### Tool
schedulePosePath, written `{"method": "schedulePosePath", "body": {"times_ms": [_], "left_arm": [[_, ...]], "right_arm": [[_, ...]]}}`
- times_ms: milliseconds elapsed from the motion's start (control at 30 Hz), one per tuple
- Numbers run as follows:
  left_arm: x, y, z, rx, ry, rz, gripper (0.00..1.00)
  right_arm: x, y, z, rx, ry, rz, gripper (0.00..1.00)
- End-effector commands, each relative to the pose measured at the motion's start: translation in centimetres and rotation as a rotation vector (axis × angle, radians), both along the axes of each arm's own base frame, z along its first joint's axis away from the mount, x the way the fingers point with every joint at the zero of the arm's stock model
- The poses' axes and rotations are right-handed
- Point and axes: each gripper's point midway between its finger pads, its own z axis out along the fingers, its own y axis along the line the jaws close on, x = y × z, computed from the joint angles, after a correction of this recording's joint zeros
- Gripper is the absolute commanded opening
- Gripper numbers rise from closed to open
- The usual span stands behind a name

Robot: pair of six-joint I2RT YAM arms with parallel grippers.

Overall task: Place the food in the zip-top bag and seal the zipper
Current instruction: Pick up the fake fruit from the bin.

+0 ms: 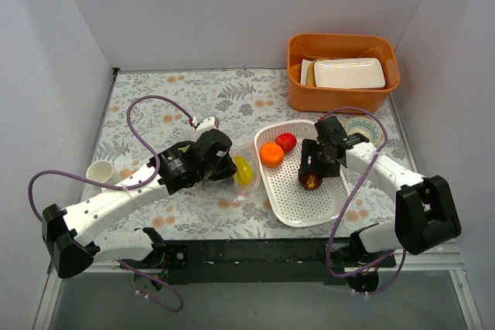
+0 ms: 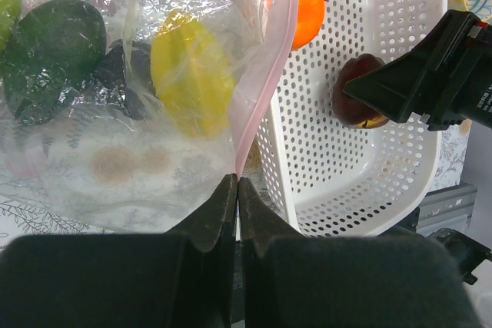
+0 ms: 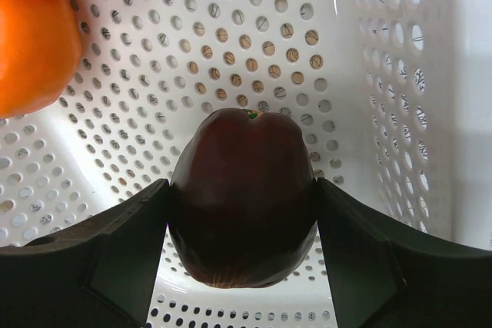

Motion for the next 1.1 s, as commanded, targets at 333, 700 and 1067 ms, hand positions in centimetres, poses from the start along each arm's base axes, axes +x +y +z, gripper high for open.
{"method": "schedulePosePath", "body": {"times_ms": [333, 700, 1067], "left_arm": [[0.3, -0.5, 0.8, -0.016, -0.013, -0.012, 0.00], [0.2, -0.6, 0.8, -0.023, -0.011, -0.019, 0.00], [0.3, -0.7, 1.1, -0.033, -0.015, -0.017, 0.00]], "right_arm": [[1.4, 3.7, 5.1, 0.226, -0.132, 0.053, 0.51], [0.9, 8.0, 11.8, 0.522, -0.282, 0.158, 0.57], [-0.1, 12.2, 12.4, 0.592, -0.250, 0.278, 0.57]]}}
